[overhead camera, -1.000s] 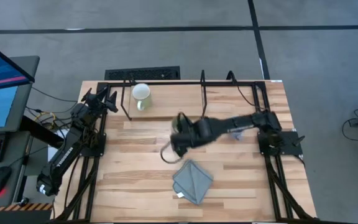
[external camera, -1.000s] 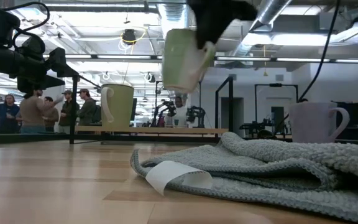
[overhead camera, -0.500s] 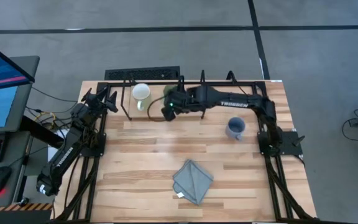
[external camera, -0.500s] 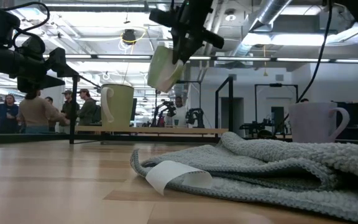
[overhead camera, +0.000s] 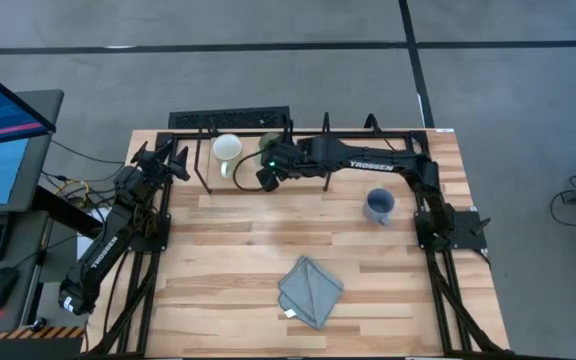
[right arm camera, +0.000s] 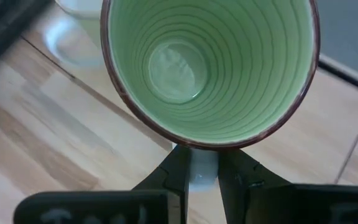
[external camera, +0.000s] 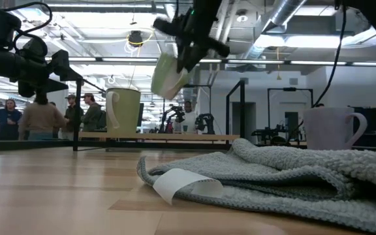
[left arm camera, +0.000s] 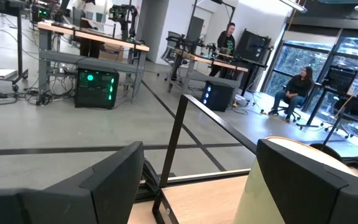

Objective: Stack small to large cups/mugs on shelf
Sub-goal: Put the green mug with white handle on the shelf

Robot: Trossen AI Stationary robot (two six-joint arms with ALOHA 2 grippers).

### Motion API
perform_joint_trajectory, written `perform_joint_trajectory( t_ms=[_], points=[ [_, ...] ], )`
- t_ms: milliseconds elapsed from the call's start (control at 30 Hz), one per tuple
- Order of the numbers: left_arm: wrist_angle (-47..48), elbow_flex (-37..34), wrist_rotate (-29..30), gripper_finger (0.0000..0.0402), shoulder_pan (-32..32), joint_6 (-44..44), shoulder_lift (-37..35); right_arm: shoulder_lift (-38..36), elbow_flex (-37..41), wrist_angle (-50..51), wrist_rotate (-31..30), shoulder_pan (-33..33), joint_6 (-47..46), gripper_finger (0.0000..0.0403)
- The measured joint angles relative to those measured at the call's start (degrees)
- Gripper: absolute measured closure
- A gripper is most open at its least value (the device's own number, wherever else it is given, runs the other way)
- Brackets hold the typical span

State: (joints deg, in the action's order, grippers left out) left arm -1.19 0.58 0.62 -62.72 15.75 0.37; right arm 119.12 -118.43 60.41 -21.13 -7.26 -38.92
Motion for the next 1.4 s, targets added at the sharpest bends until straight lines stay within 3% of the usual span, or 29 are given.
perform_joint_trajectory(
  t_ms=[633, 1400],
  points=[
    [-0.9, 0.0, 1.5, 0.0097, 0.1, 0.1, 0.0, 8.8, 0.2, -5.3, 1.2, -3.4, -2.5, 0.0331],
    [-0.4, 0.0, 1.2, 0.0097, 0.1, 0.2, 0.1, 8.7, 0.2, -3.9, 0.0, -3.8, -4.2, 0.0331]
  ],
)
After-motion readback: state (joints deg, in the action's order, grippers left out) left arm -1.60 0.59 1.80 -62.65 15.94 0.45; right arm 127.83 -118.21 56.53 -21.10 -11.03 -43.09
